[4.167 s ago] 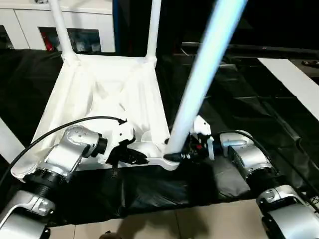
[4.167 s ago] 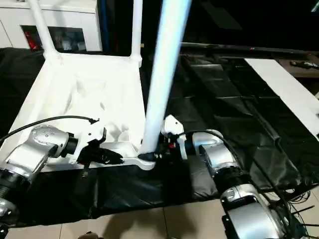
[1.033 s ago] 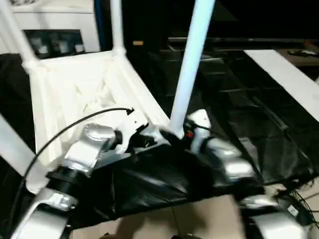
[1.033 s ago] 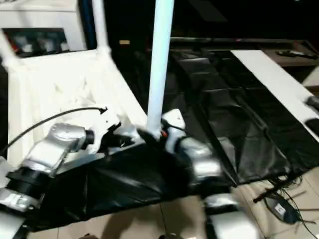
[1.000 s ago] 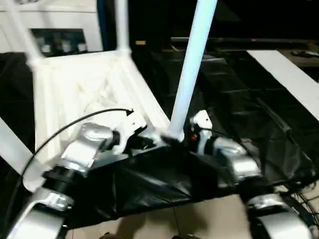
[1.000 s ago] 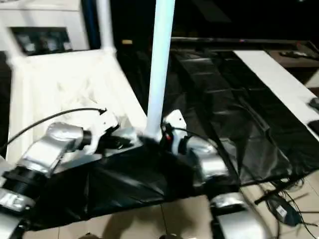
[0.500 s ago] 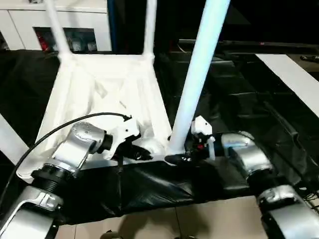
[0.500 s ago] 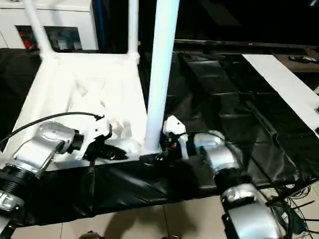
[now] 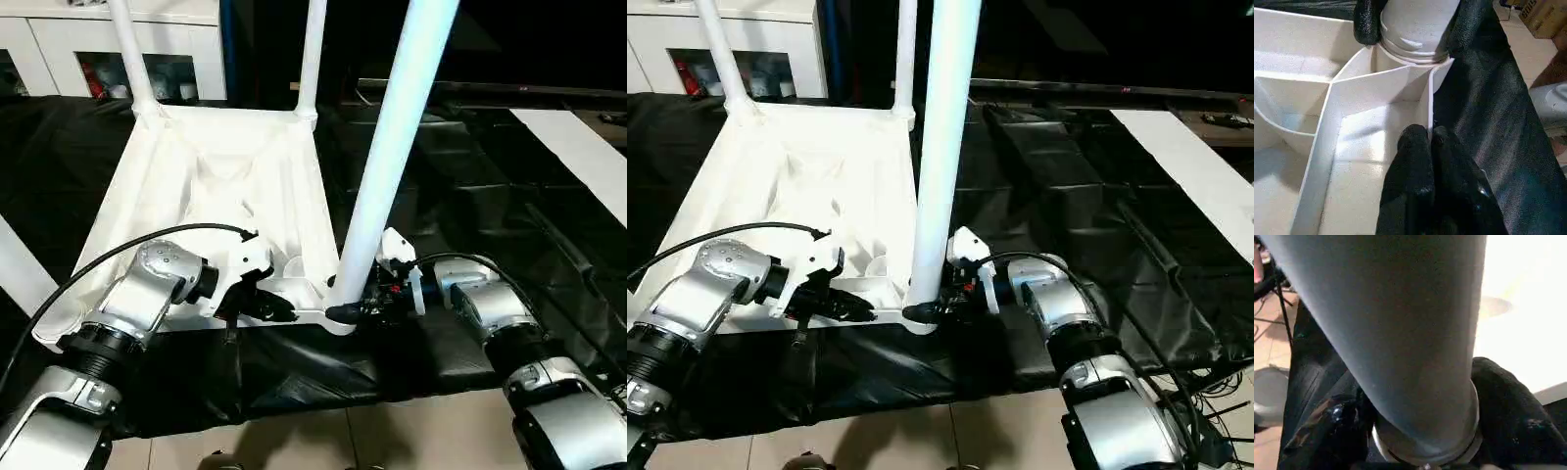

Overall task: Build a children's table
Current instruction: Rotate leg to tighten

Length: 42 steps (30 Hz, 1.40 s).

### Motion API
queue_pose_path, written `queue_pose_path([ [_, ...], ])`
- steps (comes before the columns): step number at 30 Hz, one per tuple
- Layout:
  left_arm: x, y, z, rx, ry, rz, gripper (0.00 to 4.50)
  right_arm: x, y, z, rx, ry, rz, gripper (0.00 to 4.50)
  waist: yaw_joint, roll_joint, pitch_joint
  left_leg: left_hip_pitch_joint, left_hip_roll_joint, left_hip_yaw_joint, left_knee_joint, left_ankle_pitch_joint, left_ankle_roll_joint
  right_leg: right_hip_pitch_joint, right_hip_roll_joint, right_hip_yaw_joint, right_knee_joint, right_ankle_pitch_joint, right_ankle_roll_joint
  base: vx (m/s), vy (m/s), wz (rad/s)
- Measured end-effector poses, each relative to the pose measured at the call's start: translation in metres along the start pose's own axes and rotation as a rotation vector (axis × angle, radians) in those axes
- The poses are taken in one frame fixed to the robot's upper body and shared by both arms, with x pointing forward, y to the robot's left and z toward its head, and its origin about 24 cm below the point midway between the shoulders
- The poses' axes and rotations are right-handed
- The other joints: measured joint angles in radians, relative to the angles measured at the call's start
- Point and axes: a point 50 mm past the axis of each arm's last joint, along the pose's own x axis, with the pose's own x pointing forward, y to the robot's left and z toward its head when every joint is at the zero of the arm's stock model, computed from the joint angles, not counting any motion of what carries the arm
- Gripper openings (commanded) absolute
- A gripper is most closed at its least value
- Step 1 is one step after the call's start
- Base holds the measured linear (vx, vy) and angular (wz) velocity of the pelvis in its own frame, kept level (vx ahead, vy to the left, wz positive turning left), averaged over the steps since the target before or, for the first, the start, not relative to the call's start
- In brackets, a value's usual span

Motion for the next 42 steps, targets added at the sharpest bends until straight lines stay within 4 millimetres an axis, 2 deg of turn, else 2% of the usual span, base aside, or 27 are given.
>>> queue_pose_path([
  [5, 0.004, 0.003, 0.001, -0.030, -0.009, 0.068, 0.00, 0.006, -0.001, -0.004, 0.030, -0.060, -0.112, 2.62, -0.005, 0.000, 0.000, 0.003, 0.000, 0.000, 0.000, 0.000, 0.000, 0.002, 0.000, 0.000, 0.002, 0.001, -0.002, 0.000, 0.000, 0.00],
  [7, 0.009, 0.008, 0.003, -0.061, -0.023, 0.155, 0.00, 0.009, -0.005, -0.007, 0.063, -0.103, -0.244, 2.62, -0.008, 0.000, 0.000, 0.004, 0.000, 0.000, 0.000, 0.000, 0.000, 0.002, 0.000, 0.001, 0.002, 0.002, 0.000, 0.000, 0.000, 0.00],
  [10, 0.020, 0.012, 0.007, -0.108, -0.050, 0.256, 0.00, 0.016, -0.011, -0.010, 0.119, -0.174, -0.450, 2.61, -0.028, 0.000, 0.000, 0.004, -0.001, -0.001, 0.000, 0.000, -0.001, 0.003, 0.000, 0.001, 0.001, 0.003, 0.002, 0.000, 0.000, 0.00],
  [14, 0.036, 0.013, 0.014, -0.145, -0.067, 0.372, 0.00, 0.033, -0.015, -0.010, 0.199, -0.261, -0.712, 2.61, -0.045, 0.002, -0.001, 0.005, -0.001, -0.003, -0.001, 0.000, -0.001, 0.002, 0.000, 0.000, 0.000, 0.003, 0.002, 0.000, 0.000, 0.00],
  [17, 0.040, 0.012, 0.015, -0.162, -0.076, 0.413, 0.00, 0.043, -0.015, -0.007, 0.216, -0.281, -0.809, 2.61, -0.054, 0.003, -0.002, 0.004, -0.001, -0.003, -0.002, 0.000, -0.001, 0.001, 0.001, -0.001, 0.000, 0.003, 0.002, 0.000, 0.000, 0.00],
  [18, 0.041, 0.011, 0.015, -0.172, -0.083, 0.431, 0.00, 0.047, -0.015, -0.005, 0.218, -0.288, -0.842, 2.96, -0.057, 0.004, -0.003, 0.004, -0.001, -0.003, -0.002, 0.000, -0.001, 0.001, 0.001, -0.001, 0.000, 0.003, 0.002, 0.000, 0.000, 0.00],
  [20, 0.043, 0.011, 0.016, -0.173, -0.086, 0.441, 0.00, 0.048, -0.015, -0.004, 0.206, -0.293, -0.859, 3.31, -0.057, 0.005, -0.003, 0.004, -0.002, -0.003, -0.002, 0.000, -0.001, 0.001, 0.001, 0.000, -0.001, 0.003, 0.002, 0.000, 0.000, 0.00],
  [22, 0.044, 0.010, 0.018, -0.171, -0.091, 0.441, 0.00, 0.048, -0.015, -0.004, 0.185, -0.288, -0.860, 3.40, -0.057, 0.005, -0.003, 0.004, -0.002, -0.003, -0.002, 0.000, -0.001, 0.000, 0.001, 0.000, -0.001, 0.003, 0.002, 0.000, 0.000, 0.00],
  [24, 0.044, 0.010, 0.019, -0.161, -0.090, 0.433, 0.00, 0.045, -0.015, -0.004, 0.180, -0.292, -0.840, 3.75, -0.056, 0.005, -0.003, 0.002, -0.002, -0.003, -0.002, 0.000, -0.001, 0.000, 0.001, 0.000, -0.001, 0.003, 0.002, 0.000, 0.000, 0.00],
  [27, 0.044, 0.008, 0.020, -0.139, -0.089, 0.413, 0.00, 0.041, -0.015, -0.004, 0.161, -0.290, -0.800, 3.87, -0.054, 0.005, -0.003, 0.001, -0.002, -0.003, -0.002, 0.000, -0.001, 0.000, 0.001, 0.000, -0.002, 0.003, 0.002, 0.000, 0.000, 0.00],
  [31, 0.040, 0.006, 0.019, -0.081, -0.073, 0.348, 0.00, 0.029, -0.015, -0.005, 0.114, -0.260, -0.690, 3.87, -0.048, 0.005, -0.003, 0.001, -0.002, -0.003, -0.003, 0.000, 0.000, -0.001, 0.001, 0.000, -0.003, 0.002, 0.003, 0.000, 0.000, 0.00],
  [36, 0.029, 0.002, 0.015, -0.023, -0.055, 0.232, 0.00, 0.011, -0.011, -0.003, 0.038, -0.203, -0.451, 3.87, -0.022, 0.007, -0.002, -0.001, -0.001, -0.002, -0.003, 0.000, 0.000, -0.002, 0.000, -0.001, -0.003, 0.001, 0.002, 0.000, 0.000, 0.00],
  [39, 0.026, -0.001, 0.013, -0.012, -0.043, 0.175, 0.00, 0.006, -0.006, 0.001, 0.010, -0.199, -0.329, 3.87, -0.018, 0.007, -0.002, -0.001, -0.001, -0.001, -0.001, 0.000, 0.000, -0.001, 0.000, 0.000, -0.002, 0.001, 0.002, 0.000, 0.000, 0.00],
  [42, 0.021, -0.002, 0.010, 0.010, -0.028, 0.118, 0.00, 0.000, -0.002, -0.001, 0.003, -0.140, -0.212, 3.51, -0.017, 0.007, -0.002, 0.000, -0.001, -0.001, 0.000, 0.000, 0.000, 0.000, -0.001, 0.000, -0.002, 0.001, 0.002, 0.000, 0.000, 0.00],
])
